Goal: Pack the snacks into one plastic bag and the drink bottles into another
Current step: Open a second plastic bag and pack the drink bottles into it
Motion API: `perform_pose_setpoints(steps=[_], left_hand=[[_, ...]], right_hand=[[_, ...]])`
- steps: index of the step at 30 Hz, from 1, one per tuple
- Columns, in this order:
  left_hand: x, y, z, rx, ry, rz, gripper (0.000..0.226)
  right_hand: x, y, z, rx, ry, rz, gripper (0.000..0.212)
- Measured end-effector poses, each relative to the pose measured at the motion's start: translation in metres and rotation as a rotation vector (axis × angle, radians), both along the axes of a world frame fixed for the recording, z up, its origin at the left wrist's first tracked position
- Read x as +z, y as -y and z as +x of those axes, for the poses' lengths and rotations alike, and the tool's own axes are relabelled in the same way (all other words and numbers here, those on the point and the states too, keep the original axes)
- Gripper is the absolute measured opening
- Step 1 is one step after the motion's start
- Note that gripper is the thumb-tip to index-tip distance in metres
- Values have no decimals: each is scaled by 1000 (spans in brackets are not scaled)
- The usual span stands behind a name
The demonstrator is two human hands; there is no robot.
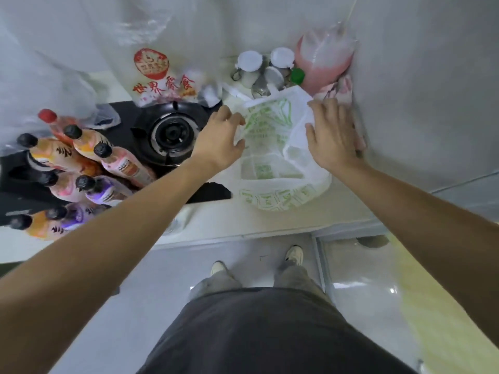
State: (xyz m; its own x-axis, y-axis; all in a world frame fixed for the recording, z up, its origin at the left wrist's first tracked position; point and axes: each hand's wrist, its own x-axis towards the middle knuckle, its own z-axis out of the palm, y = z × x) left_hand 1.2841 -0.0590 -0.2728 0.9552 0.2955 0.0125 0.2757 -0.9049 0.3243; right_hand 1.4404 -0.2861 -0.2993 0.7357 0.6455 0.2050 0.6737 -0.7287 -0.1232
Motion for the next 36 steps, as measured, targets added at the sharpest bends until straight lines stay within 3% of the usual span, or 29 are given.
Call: perform_pose_setpoints(steps=[5, 10, 14, 19, 24, 29, 33, 36], left_hand=[[-17, 13, 7, 58, 27, 19, 46], [-33, 7, -1, -31, -19, 190, 38], [-46, -2, -2, -89, -64, 254, 37], [-65, -10, 7, -170, -186, 197, 40], [-74, -15, 29, -188, -317, 240, 44], [-91, -25, 47, -322, -371, 287, 54], [-104, -34, 55, -305, -362, 279, 68], [-107, -38, 58, -288, -309, 274, 64]], right_hand=[[-23, 9, 17, 302, 99, -47, 53], [-44, 8, 31, 502, 89, -32, 47], [-53, 5, 41, 440, 42, -80, 54], [-59, 7, 44, 250, -26, -295, 39], [-77, 2, 47, 60, -45, -340, 74], [-78, -10, 50, 73, -85, -380, 55], [-80, -12, 53, 113, -37, -417, 55], [-84, -12, 57, 157, -15, -393, 46]])
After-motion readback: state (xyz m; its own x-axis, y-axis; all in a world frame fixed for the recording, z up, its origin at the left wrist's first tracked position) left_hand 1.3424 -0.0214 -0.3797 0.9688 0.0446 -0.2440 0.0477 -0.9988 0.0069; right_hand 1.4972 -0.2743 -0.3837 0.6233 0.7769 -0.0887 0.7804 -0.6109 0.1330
